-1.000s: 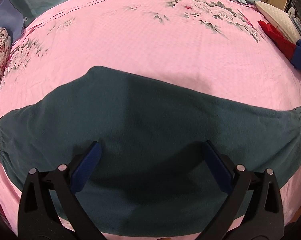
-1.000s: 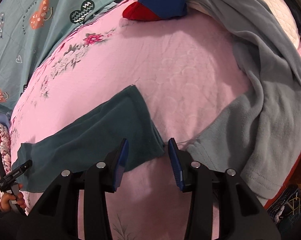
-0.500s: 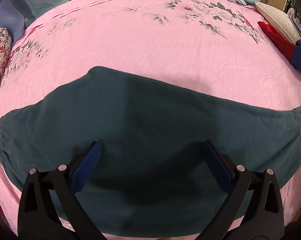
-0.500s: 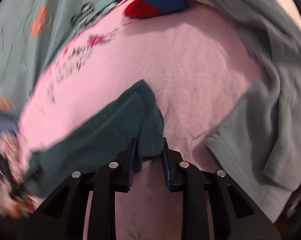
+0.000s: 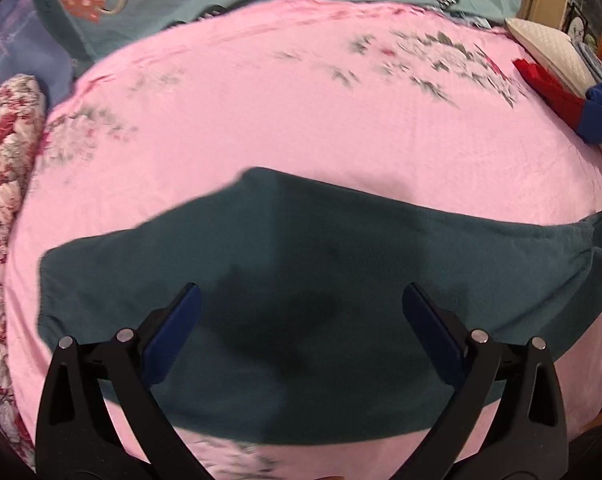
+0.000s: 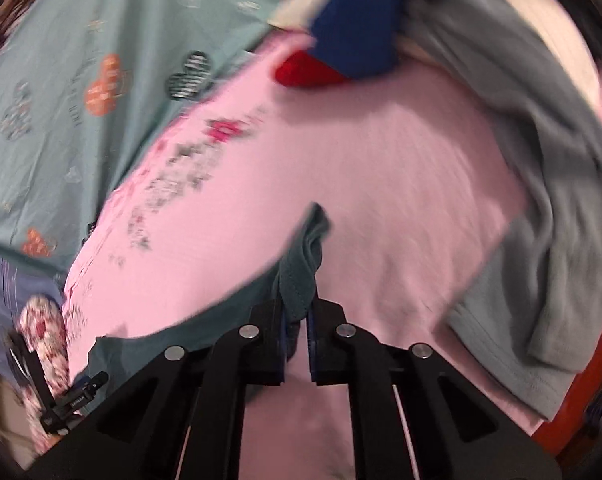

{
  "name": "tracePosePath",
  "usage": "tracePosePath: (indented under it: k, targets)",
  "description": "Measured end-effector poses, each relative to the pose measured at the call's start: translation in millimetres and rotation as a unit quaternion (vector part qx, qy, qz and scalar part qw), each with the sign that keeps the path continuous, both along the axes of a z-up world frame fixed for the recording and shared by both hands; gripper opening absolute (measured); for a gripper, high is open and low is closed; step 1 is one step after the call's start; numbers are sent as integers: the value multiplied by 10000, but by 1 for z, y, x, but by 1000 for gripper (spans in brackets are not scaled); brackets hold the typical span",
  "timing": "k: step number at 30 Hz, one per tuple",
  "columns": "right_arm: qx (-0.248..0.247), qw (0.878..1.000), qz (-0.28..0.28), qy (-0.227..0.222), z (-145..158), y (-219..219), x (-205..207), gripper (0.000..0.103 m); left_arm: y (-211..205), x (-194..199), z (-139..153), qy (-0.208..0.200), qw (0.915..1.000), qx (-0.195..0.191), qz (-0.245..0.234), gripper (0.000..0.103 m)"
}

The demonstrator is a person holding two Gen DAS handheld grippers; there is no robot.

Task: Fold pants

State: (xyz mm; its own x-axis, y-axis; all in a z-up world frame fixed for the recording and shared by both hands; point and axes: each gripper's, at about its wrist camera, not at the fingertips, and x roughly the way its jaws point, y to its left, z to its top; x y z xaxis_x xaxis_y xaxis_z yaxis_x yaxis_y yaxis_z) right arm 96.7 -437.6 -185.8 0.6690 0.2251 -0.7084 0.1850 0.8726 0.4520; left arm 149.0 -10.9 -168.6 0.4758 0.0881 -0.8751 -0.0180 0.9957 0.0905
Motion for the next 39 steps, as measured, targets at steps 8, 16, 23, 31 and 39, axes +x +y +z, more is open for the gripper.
tracePosePath:
  k: [8,16,23,31,39]
  targets:
    - [-1598,9438,2593,-1286,55,202,12,8,94,-52,31,-322,9912,-185,1272,101]
    - [-1792,8564,4812,-537,-36,355,-18,8,130,-107,17,-94,9839,-330,1754,101]
    - [-1254,8594,4957,39,-39,353,-3,28,112,-106,12,-50,9883,-428,1461,101]
    - [-191,9451,3257,171,-9,227,14,29,65,-69,26,-230,9873,-1509,434,101]
    - [-274,9677,2412,684,-30,169,24,18,16,-33,-25,663,9860,-1526,-109,85]
